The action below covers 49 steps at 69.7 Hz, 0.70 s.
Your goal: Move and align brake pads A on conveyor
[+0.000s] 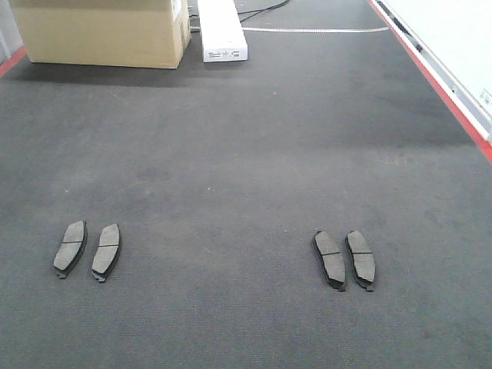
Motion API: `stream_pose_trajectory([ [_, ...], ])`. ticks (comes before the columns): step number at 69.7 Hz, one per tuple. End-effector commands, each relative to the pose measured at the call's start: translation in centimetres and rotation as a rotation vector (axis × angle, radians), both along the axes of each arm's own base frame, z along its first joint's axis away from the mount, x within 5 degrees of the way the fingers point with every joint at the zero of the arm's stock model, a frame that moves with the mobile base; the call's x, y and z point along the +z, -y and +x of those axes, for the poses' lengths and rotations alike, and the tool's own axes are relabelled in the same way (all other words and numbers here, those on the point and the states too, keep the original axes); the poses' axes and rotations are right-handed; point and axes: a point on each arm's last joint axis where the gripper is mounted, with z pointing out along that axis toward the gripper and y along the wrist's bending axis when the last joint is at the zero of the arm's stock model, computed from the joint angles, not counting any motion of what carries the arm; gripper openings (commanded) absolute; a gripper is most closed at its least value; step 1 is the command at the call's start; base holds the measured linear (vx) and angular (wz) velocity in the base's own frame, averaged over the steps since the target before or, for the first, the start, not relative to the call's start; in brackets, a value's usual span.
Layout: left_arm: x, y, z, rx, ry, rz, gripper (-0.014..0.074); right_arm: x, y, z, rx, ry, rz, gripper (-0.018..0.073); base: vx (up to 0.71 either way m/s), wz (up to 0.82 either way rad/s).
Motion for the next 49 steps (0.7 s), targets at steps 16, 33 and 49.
stream_pose_trajectory([
  [16,-6.3,0.0,-1.5,-0.029,0.284,-0.104,-0.0006,1.1,0.1,0.3,-0.001,0.081,-0.014,-0.0007,0.00,0.00],
  [33,-8.3,-0.3,-3.1,-0.017,0.269,-0.086,-0.0006,1.1,0.1,0.3,-0.001,0.080,-0.014,-0.0007,0.00,0.00],
  [49,-9.7,-0.6,-3.8,0.017,0.159,-0.069,-0.0006,1.1,0.2,0.3,-0.001,0.081,-0.020,-0.0007,0.00,0.00],
])
